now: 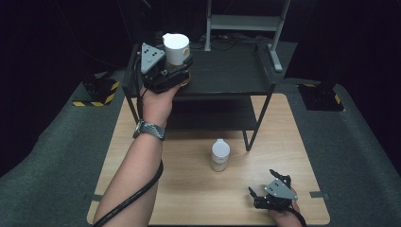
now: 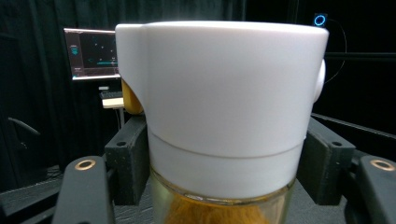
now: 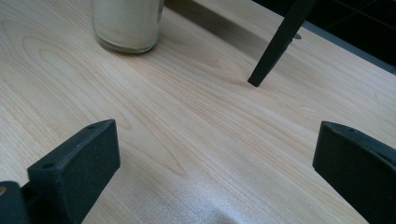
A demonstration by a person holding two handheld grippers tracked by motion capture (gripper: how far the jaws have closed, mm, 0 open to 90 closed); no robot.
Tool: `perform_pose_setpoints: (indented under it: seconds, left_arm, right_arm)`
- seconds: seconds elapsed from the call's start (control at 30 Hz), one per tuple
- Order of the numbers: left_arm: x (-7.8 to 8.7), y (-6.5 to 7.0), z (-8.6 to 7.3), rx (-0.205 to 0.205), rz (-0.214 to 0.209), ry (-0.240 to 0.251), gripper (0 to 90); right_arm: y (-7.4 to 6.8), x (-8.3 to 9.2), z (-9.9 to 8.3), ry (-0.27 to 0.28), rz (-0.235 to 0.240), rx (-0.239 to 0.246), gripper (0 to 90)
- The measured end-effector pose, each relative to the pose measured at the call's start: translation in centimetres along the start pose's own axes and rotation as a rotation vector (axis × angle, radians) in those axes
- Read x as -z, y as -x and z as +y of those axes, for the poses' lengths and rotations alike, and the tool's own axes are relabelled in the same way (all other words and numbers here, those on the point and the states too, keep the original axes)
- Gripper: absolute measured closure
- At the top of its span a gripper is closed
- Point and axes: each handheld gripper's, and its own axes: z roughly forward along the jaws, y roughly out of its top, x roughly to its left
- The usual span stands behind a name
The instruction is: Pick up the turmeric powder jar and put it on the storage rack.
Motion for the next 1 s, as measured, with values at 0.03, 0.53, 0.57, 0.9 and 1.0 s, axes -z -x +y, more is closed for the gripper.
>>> perform_pose_setpoints:
  seconds: [0.03, 0.53, 0.57, 0.9, 1.0]
  left_arm:
    - [0.0, 0.0, 0.0, 0.001, 0.001, 0.0, 30.2]
    - [-0.2, 0.1, 0.0, -0.006, 0.009, -0.004, 29.4]
    - [-0.2, 0.2, 0.0, -0.007, 0.013, -0.005, 28.4]
    - [0.2, 1.0, -0.1, -0.007, 0.036, -0.006, 2.4]
    - [0.6, 1.1, -0.2, -0.007, 0.025, 0.002, 0.4]
  right_arm:
    - [0.0, 0.0, 0.0, 0.0, 0.0, 0.0, 0.0]
    - [0.0, 0.0, 0.0, 0.001, 0.003, -0.001, 0.0]
    - [0.0, 0.0, 0.0, 0.001, 0.003, 0.0, 0.0]
    - [0.0, 0.0, 0.0, 0.002, 0.003, 0.0, 0.0]
    - [0.0, 0.0, 0.0, 0.002, 0.001, 0.004, 0.0]
